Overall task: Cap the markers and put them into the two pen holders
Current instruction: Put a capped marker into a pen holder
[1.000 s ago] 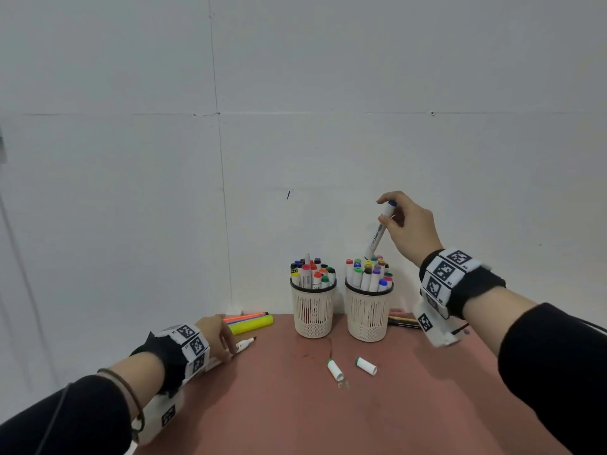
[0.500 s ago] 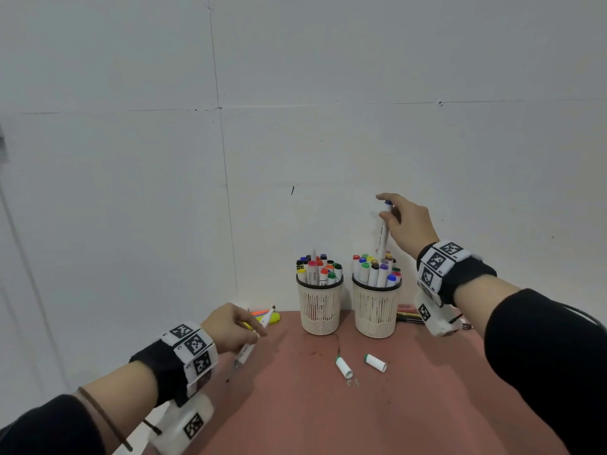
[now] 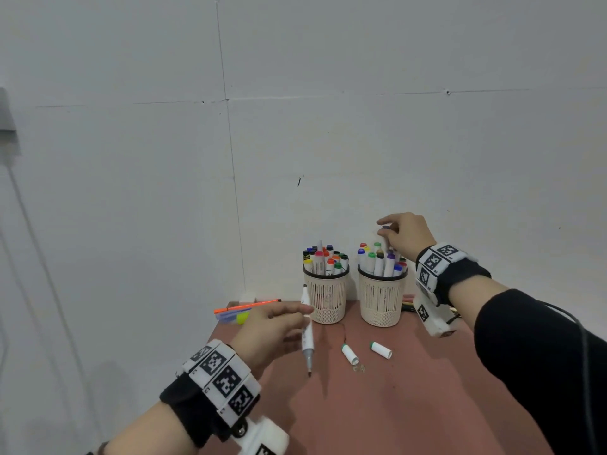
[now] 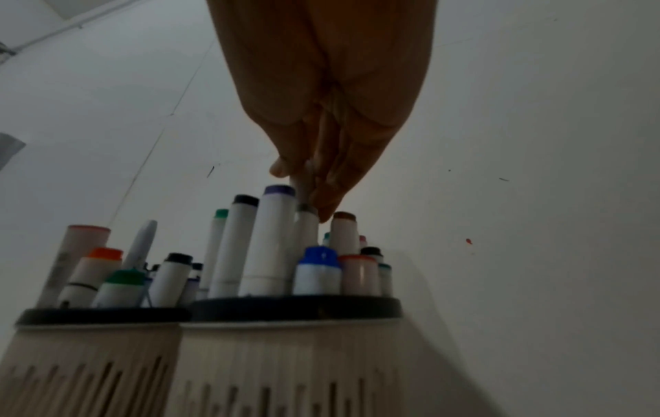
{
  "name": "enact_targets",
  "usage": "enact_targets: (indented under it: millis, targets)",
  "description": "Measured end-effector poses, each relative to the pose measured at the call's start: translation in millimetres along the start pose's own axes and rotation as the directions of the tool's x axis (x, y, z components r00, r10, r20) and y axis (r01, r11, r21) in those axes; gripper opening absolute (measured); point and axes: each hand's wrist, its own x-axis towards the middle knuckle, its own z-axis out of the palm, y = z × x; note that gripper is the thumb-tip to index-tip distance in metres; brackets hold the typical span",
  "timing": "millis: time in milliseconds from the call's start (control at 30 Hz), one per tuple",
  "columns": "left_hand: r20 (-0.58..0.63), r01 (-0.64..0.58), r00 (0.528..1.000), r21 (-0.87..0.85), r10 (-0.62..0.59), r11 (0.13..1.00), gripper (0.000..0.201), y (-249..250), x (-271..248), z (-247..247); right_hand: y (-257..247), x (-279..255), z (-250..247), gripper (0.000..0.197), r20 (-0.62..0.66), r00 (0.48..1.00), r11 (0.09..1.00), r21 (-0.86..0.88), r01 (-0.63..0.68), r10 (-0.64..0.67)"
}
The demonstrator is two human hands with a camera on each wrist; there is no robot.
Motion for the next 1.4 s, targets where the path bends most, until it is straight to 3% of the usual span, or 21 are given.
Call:
enact_targets:
  millis: [233,333,467,700,933,1200,1400]
  targets:
    - [0.041,0.092,0.996,-0.25,-0.085,0.964,0.017,-16,-26,15,-1,-1,1,0.015,-0.002,0.998,0.997,0.049,-0.059,0.059]
    - [0.055,0.131,0.991,-0.365,-0.12,0.922,0.017,-27,-36,18,-4,-1,1,0.014,0.066,0.995,0.997,0.023,-0.073,0.071]
    - [0.061,0.18,0.983,-0.421,-0.171,0.889,0.017,-41,-45,21,-2,-8,11,0.017,0.124,0.987,0.993,-0.068,-0.092,0.1]
    - [0.081,0.242,0.969,-0.526,-0.235,0.816,0.016,-62,-52,28,2,-9,14,0.022,0.128,0.987,0.995,-0.034,-0.092,0.096]
    - [0.051,0.215,0.973,-0.537,-0.223,0.816,0.014,-64,-46,24,2,-7,8,0.022,0.14,0.983,0.992,-0.069,-0.108,0.117]
    - [0.019,0.124,0.99,-0.624,-0.143,0.772,0.017,-64,-36,18,-11,-14,-13,0.014,-0.023,0.999,0.984,0.178,-0.017,0.021]
    - [0.021,0.073,0.997,-0.66,-0.079,0.747,0.025,-66,-30,15,-32,-50,-18,0.012,0.125,0.983,0.985,0.127,0.118,-0.134]
